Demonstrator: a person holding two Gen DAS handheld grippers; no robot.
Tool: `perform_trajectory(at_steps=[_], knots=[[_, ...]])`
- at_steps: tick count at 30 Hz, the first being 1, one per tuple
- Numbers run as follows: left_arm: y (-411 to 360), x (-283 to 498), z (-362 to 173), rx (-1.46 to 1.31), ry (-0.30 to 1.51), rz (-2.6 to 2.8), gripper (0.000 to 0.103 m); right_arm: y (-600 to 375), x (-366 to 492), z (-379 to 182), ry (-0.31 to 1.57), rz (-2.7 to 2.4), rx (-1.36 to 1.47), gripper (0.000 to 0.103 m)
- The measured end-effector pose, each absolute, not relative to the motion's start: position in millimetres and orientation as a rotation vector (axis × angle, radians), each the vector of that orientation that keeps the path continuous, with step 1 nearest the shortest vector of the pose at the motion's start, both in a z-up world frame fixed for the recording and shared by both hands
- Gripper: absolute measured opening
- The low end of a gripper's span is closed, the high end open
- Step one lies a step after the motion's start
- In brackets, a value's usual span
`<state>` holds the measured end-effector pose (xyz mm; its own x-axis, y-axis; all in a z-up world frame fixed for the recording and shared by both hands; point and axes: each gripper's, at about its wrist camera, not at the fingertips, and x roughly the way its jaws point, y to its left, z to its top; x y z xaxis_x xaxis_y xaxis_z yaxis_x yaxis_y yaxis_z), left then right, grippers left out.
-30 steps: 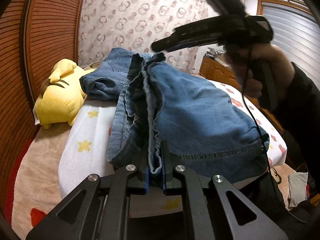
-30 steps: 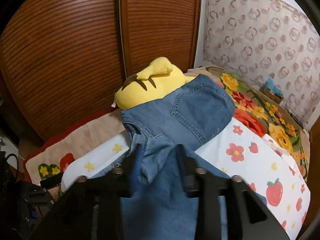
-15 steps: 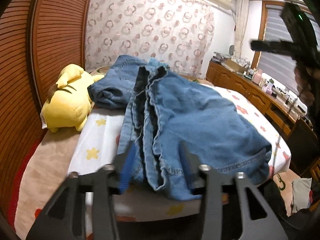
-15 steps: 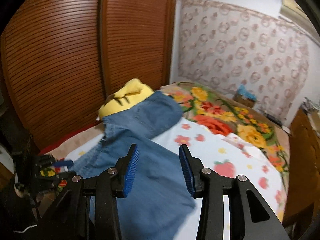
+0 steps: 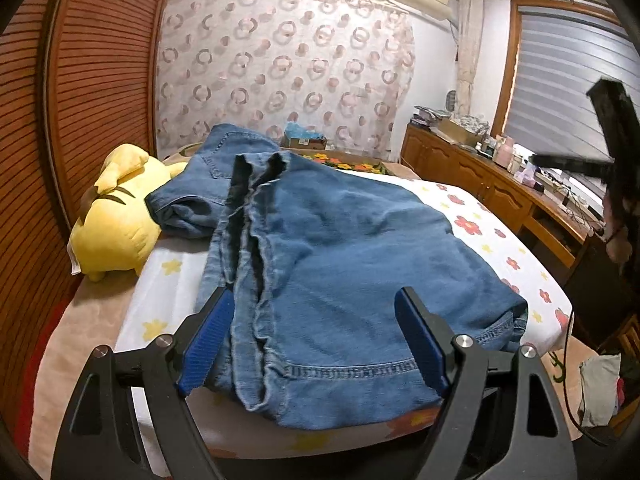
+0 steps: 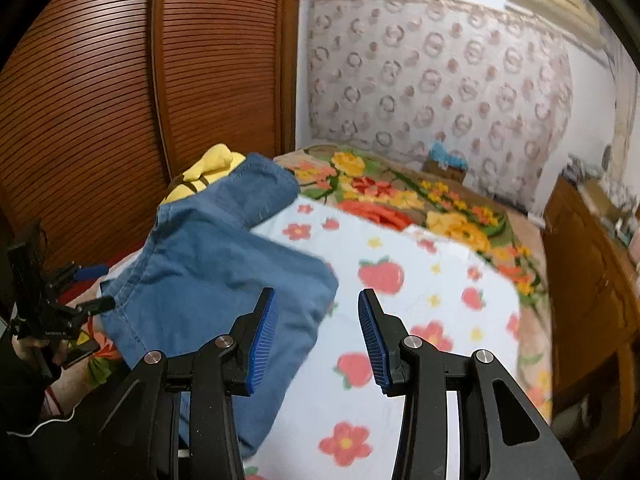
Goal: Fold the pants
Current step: 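Fold the leg over the jeans and open both grippers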
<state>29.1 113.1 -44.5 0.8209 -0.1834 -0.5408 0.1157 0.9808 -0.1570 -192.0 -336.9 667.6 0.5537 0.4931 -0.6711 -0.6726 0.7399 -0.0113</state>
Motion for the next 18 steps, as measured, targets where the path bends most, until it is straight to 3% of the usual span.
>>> perform_trajectory(at_steps=[9,18], knots=[[90.0,36.3,-54.0,-0.082,0.624,-0.204,0.083,-337.0,-194.5,602.1,0.845,0.713,-0.199,0.043],[83.6,47.5,-72.7,-0.072,0.684,-0.196,0.083,-316.6,-136.7,577.7,0.938,0.711,-0.083,0.043]])
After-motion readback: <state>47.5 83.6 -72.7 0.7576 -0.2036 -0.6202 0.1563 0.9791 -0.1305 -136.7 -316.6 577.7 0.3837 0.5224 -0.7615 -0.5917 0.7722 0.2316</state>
